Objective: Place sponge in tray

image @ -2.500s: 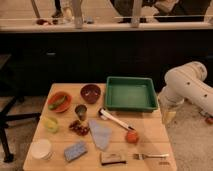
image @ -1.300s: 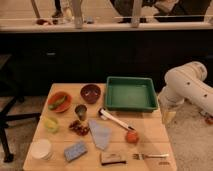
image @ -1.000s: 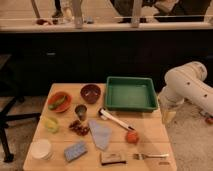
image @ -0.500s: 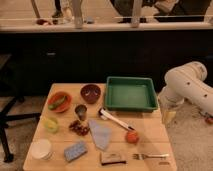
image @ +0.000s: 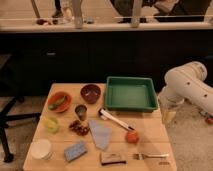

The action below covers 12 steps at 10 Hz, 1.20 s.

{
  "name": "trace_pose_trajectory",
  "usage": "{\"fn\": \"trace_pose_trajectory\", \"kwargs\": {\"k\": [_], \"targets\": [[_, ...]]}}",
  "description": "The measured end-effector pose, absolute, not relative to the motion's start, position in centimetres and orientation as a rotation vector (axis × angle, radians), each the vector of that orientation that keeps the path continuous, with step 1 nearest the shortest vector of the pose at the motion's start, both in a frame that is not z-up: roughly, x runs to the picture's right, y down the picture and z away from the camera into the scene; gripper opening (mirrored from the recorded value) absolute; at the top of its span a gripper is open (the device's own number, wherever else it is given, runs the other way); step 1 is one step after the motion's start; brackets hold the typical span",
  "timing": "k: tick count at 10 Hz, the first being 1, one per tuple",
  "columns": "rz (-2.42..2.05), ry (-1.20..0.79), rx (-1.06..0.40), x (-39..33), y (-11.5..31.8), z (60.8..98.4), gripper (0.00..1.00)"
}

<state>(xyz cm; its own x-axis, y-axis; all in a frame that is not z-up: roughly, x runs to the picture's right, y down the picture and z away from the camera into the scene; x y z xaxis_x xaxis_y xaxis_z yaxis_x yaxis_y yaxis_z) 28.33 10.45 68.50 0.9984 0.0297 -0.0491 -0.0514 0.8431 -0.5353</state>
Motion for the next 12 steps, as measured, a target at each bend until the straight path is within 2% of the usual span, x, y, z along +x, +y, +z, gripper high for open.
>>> {"fn": "trace_pose_trajectory", "kwargs": {"k": [5,12], "targets": [[0.007,0.007,-0.571,27.1,11.3,68.3,0.80],[-0.160,-0.113,-0.604,14.2,15.9,68.1,0.80]]}}
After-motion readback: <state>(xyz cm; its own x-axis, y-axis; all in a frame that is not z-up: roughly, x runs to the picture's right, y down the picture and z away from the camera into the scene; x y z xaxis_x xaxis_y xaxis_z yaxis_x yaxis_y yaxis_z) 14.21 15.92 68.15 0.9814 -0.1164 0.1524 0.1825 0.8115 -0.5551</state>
